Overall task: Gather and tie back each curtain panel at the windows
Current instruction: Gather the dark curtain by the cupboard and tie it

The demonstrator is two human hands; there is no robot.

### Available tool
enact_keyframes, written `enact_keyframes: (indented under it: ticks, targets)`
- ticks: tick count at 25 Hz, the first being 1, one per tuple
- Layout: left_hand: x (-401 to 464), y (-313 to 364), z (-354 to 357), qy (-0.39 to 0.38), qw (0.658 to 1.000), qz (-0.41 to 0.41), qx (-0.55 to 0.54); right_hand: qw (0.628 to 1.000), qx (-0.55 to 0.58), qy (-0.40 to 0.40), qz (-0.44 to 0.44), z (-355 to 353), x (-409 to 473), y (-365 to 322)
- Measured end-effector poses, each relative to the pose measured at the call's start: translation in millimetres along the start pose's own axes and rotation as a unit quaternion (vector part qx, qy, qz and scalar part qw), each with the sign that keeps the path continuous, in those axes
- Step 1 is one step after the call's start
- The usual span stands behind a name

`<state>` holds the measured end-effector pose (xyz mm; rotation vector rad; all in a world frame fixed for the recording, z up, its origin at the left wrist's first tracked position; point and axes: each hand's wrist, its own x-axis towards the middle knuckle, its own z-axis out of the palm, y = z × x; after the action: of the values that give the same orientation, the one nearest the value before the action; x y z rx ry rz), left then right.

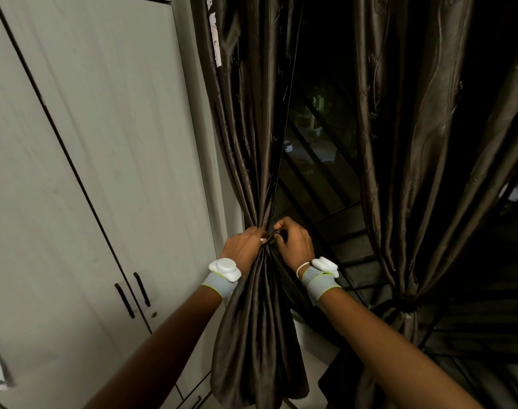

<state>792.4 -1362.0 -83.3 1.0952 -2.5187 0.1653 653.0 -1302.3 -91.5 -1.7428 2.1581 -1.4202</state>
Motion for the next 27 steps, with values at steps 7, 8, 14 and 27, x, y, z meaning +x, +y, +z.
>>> enact_keyframes:
  ticks: [7,8,14,27]
  targets:
    - [14.6,-14.1,-0.6,-0.106,0.971,-0.003,-0.216,0.994,-0.088,0.023,-0.055,-8.0,5.4,-1.3]
    - [15.2,-17.5,-0.2,-0.110,0.964,0.007,-0.241,0.993,-0.095,0.027,-0.066,-7.6,6.6,-1.4]
    - [11.6,-26.9,4.8,-0.125,0.932,-0.018,-0.339,0.988,-0.123,0.039,-0.088,0.7,8.9,-6.6]
    - [1.8,-41.3,7.2,-0.131,0.811,-0.194,-0.536,0.991,0.002,-0.087,-0.106,16.8,-10.7,-12.2]
